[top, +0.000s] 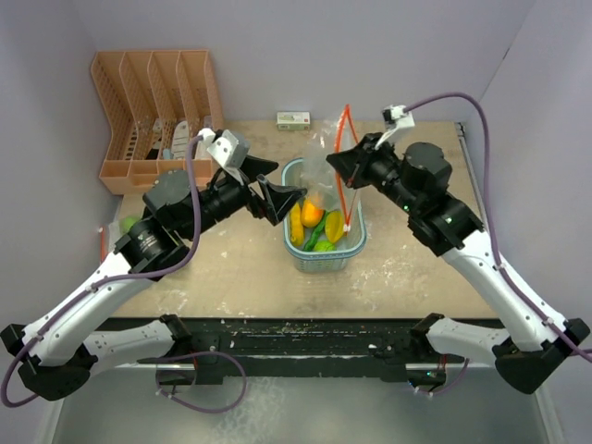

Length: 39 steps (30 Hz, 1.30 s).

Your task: Place the food in the zip-top bag and seal the zipper

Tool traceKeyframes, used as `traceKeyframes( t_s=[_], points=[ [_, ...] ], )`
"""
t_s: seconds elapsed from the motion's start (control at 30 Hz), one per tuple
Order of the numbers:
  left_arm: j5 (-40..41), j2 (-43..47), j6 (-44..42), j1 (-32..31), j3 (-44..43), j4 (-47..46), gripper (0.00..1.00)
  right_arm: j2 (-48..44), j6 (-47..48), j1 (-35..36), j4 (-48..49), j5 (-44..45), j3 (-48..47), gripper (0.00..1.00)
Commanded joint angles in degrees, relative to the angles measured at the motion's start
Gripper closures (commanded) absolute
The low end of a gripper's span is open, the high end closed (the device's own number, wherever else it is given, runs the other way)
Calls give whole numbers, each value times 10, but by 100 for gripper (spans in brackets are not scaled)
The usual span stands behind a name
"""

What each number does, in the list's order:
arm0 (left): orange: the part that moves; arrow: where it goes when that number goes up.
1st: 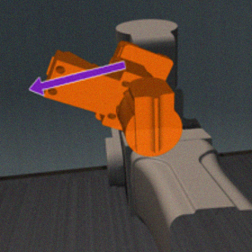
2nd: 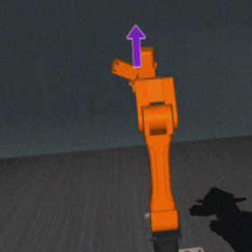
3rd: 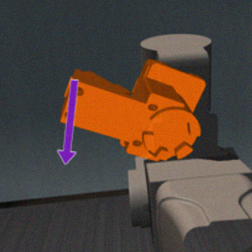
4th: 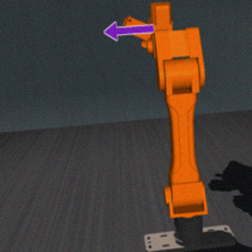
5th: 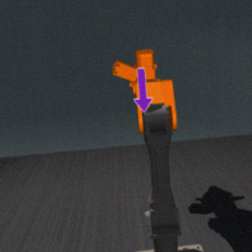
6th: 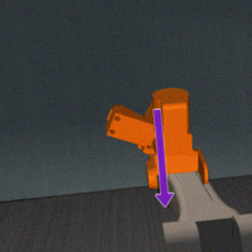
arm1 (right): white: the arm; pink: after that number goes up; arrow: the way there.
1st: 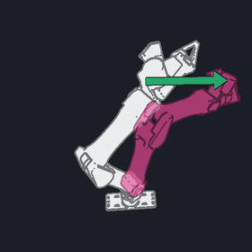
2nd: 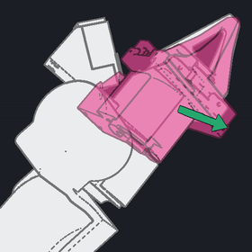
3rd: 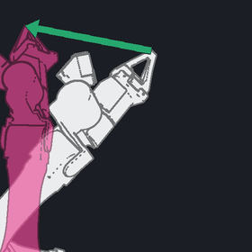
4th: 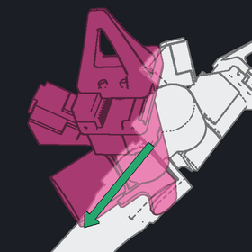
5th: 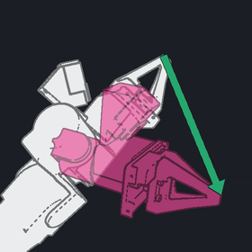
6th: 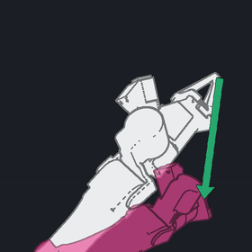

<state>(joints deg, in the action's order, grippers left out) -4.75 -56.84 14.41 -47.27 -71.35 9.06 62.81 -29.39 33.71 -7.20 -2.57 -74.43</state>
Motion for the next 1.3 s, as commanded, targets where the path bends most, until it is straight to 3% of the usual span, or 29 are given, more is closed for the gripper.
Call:
traceKeyframes(
  t_s=[0.0,0.23,0.7,1.03,1.27],
  points=[
    [-20,-17,73,2,15,-60,8,8,6,51,37,62,-29,100],
    [-31,-32,110,2,44,-74,13,51,-4,120,31,143,-70,100],
    [28,-19,141,2,101,-143,17,93,-14,202,8,237,-112,100],
    [77,-24,156,1,119,-158,30,95,-22,227,-1,258,-119,100],
    [100,-16,173,1,155,-225,35,97,-43,250,-11,278,-122,100]
  ],
)
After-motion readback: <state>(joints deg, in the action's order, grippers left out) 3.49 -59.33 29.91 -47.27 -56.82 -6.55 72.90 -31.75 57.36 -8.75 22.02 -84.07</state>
